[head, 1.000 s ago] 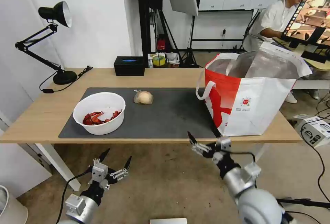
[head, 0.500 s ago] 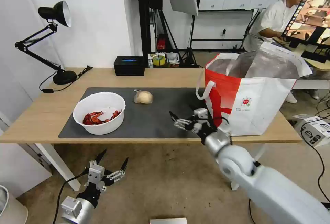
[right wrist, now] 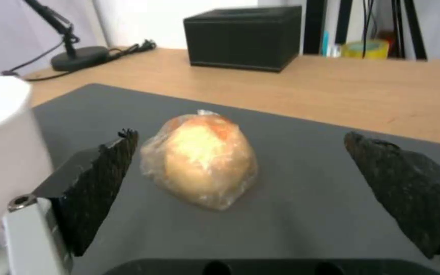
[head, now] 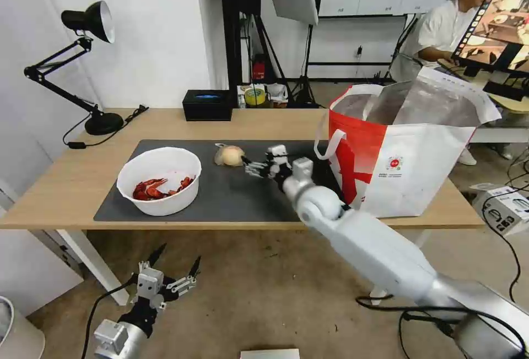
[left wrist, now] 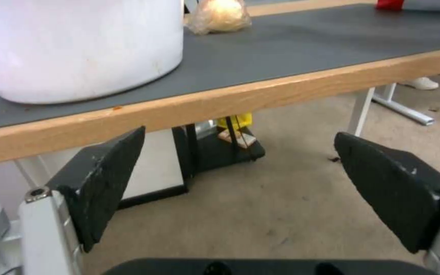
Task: Pick up the trash from the table and place it into the takeout bag.
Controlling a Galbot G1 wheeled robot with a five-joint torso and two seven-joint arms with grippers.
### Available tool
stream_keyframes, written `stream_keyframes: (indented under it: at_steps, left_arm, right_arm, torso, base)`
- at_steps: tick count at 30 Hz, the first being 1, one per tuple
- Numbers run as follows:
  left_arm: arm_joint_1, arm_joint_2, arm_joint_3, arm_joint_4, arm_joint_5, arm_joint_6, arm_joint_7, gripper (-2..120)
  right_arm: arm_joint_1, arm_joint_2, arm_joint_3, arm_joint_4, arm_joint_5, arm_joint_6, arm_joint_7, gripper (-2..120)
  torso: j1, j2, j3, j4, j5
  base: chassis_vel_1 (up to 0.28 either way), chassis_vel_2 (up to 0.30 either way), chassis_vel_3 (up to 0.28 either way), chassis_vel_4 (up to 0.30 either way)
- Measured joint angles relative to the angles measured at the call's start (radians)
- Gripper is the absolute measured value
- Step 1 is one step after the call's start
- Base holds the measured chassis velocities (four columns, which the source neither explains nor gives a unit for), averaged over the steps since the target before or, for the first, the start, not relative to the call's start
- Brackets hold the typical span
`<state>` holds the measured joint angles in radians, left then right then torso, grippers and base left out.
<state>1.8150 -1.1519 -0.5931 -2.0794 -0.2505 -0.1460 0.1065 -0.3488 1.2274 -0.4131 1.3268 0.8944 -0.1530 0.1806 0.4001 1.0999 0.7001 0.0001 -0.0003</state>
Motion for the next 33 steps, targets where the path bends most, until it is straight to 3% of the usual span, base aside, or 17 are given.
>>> stream_keyframes:
  at_steps: [21, 33]
  left_arm:
    - [-0.009, -0.013, 0.010, 0.014, 0.005, -0.005, 0.000, 100]
    - [-0.012, -0.011, 0.012, 0.013, 0.001, -0.008, 0.000, 100]
  right_arm:
    - [0.203, 0.291, -0.024, -0.419, -0.020, -0.105, -0.067, 100]
    - [0.234, 0.343, -0.023, -0.529, -0.070, -0.150, -0.101, 100]
  torso:
    - [0.000, 0.000, 0.000, 0.0000, 0.0001]
    - [0.000, 0.000, 0.000, -0.0001, 0.0002]
  base:
    - [0.000, 0.000, 0.000, 0.000]
    - [0.000, 0.000, 0.000, 0.000]
